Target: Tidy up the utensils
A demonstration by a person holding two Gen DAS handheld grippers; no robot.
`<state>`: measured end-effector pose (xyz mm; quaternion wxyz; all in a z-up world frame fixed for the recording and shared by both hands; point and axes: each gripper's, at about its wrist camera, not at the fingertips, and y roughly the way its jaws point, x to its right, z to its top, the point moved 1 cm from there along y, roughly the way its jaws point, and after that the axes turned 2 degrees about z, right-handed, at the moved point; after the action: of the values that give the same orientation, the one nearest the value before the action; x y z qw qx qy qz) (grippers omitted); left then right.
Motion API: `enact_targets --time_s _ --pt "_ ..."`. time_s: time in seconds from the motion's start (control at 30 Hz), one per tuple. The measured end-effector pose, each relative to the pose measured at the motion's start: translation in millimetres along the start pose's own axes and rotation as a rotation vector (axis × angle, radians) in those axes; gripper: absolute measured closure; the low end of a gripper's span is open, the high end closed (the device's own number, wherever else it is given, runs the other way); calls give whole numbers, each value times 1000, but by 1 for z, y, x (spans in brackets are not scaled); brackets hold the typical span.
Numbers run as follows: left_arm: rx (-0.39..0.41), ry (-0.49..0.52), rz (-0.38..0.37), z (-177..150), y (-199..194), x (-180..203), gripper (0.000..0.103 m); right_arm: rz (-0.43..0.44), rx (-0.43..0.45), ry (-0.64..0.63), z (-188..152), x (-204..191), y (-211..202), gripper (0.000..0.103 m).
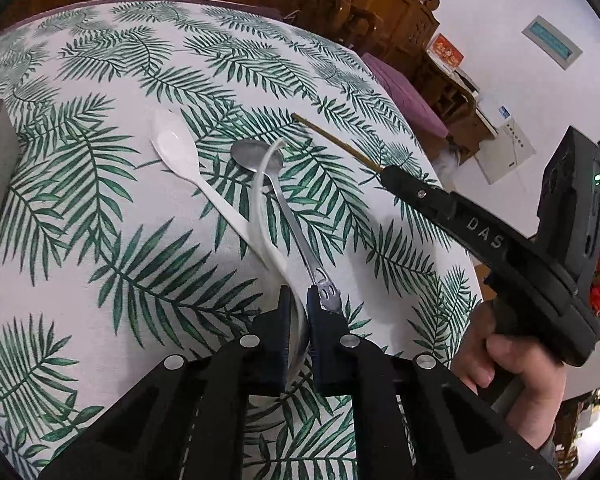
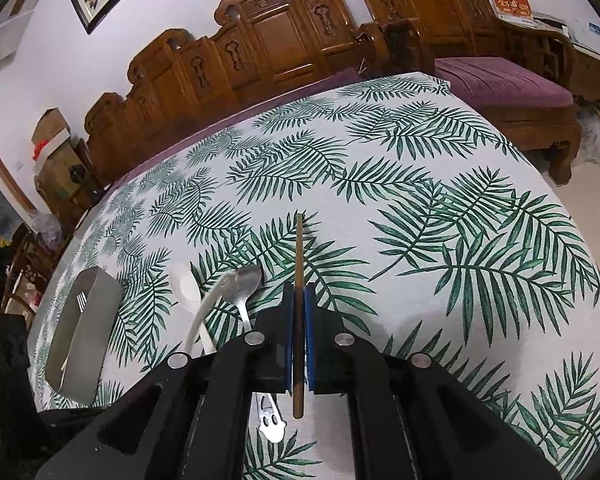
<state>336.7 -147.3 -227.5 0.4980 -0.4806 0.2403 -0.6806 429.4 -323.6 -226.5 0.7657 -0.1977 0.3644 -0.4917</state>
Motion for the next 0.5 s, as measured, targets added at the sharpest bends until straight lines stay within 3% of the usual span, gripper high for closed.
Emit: enact_targets --time_s 0.33,0.5 --pt "52 90 105 4 -33 -13 96 3 16 -39 0 -14 -2 97" --pt "66 88 149 7 -52 -34 96 1 20 -75 -3 -27 -3 97"
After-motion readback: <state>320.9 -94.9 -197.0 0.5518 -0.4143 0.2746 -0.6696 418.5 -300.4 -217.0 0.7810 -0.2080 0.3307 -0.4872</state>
